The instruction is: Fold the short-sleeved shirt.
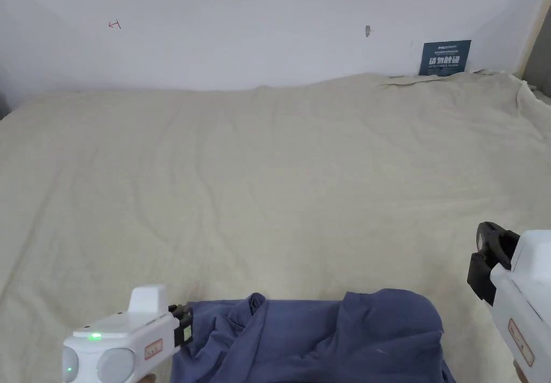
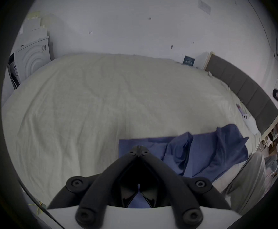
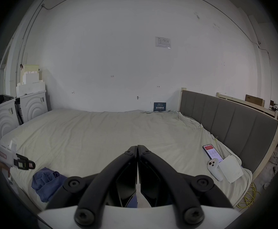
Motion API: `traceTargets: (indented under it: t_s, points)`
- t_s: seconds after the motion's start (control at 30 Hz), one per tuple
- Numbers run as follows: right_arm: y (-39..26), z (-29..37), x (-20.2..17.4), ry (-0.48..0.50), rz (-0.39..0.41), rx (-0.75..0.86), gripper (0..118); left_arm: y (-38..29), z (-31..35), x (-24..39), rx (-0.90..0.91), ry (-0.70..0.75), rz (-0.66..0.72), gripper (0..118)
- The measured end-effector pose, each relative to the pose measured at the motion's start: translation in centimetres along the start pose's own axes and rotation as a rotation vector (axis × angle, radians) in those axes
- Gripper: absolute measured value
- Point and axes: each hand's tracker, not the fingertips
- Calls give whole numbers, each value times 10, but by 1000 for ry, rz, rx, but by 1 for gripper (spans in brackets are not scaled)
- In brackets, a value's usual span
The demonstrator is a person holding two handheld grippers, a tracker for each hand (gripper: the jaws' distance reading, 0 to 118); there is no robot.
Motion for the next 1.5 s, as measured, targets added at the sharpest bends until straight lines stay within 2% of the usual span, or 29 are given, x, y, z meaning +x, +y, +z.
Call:
traceTargets:
  t_s: [0.3, 0.37, 0.6, 0.9, 1.03, 1.17, 1.33, 1.43, 1.5]
  points:
    - [-2, 3, 11, -20, -12, -5, 0, -31, -34, 37, -106, -25, -70, 0]
    - [-2, 4, 12, -23, -12, -7, 0, -34, -37, 45, -122, -84, -65, 0]
    - [-2, 8, 19, -39, -17, -8, 0, -44, -38, 93, -114, -162, -109, 0]
    - [-3, 12, 23, -52, -21, -7, 0, -49, -38, 116, -121, -242, -87, 0]
    - [-3, 12, 23, -53, -21, -8, 0, -42, -23, 116, -67, -297, -51, 0]
    - [-1, 11, 20, -48, -21, -6, 0, -24, 0, 114, 0, -325, -74, 0]
    - [2, 12, 15, -39, -16, 7, 0, 8, 31, 90, 138, -303, -64, 0]
    - [4, 10, 13, -32, -14, 8, 0, 27, 46, 67, 175, -311, 0, 0]
    - [4, 10, 12, -28, -11, 7, 0, 40, 54, 47, 180, -366, 55, 0]
